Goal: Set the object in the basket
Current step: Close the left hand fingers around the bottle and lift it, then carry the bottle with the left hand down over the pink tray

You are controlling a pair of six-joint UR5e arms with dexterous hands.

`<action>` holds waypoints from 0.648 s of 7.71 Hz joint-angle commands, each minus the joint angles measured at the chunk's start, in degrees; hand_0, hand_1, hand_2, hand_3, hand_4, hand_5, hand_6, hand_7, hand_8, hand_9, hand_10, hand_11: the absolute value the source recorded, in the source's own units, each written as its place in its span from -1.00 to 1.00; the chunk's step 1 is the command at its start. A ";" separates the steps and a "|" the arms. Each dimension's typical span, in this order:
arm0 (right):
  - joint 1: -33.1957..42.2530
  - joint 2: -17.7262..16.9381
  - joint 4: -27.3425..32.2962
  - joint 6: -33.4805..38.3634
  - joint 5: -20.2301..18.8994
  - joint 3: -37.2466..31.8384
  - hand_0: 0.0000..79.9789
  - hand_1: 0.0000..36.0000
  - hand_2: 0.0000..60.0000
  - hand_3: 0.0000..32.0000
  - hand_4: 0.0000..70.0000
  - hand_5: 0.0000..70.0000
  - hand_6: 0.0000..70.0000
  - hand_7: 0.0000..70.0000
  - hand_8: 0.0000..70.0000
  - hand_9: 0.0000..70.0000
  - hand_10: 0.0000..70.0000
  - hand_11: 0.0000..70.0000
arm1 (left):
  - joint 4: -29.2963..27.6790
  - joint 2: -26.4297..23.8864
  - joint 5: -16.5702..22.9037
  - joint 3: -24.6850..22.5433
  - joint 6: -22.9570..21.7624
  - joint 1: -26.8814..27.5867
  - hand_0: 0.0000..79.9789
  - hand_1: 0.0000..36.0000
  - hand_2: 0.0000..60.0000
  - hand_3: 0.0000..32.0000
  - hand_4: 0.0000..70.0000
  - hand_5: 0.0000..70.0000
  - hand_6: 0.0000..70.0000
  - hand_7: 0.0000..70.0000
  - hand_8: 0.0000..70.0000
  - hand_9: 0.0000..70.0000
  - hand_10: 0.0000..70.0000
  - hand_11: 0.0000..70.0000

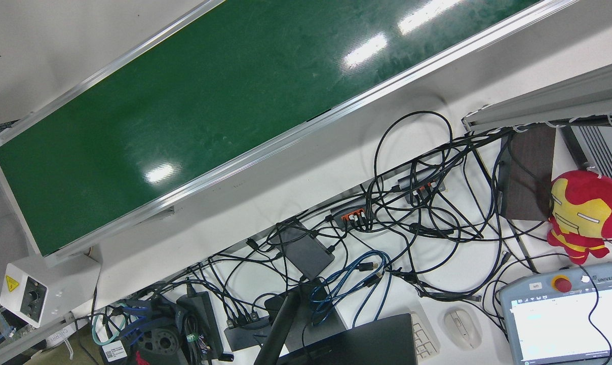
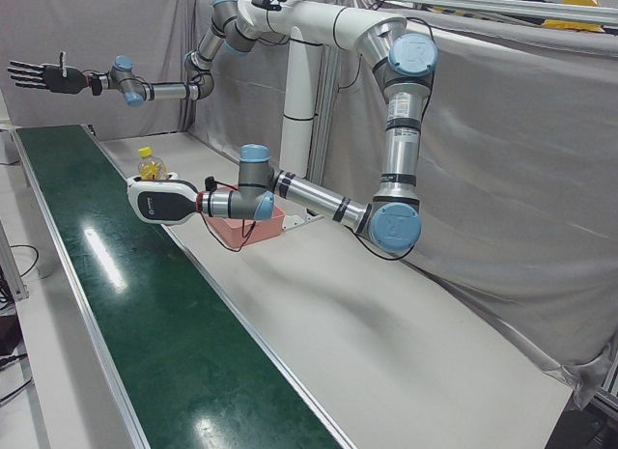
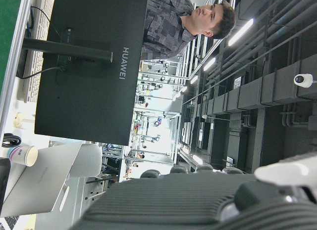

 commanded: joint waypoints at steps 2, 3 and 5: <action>-0.03 0.00 0.00 -0.05 0.00 0.00 -1.00 -1.00 -1.00 -1.00 -1.00 -1.00 -1.00 -1.00 -1.00 -1.00 -1.00 -1.00 | 9.31 -1.16 6.51 -9.61 7.38 13.84 0.61 0.61 1.00 -1.00 1.00 1.00 0.88 0.81 1.00 1.00 1.00 1.00; -0.03 0.00 0.00 -0.05 0.00 0.00 -1.00 -1.00 -1.00 -1.00 -1.00 -1.00 -1.00 -1.00 -1.00 -1.00 -1.00 -1.00 | 15.89 -4.04 6.52 -12.34 13.07 19.11 0.62 0.59 1.00 -1.00 1.00 1.00 0.90 0.85 1.00 1.00 0.98 1.00; -0.03 0.00 0.00 -0.05 0.00 -0.09 -1.00 -1.00 -1.00 -1.00 -1.00 -1.00 -1.00 -1.00 -1.00 -1.00 -1.00 -1.00 | 17.71 -4.77 6.00 -12.37 16.62 27.21 0.63 0.53 1.00 -1.00 1.00 1.00 0.87 0.81 1.00 1.00 0.94 1.00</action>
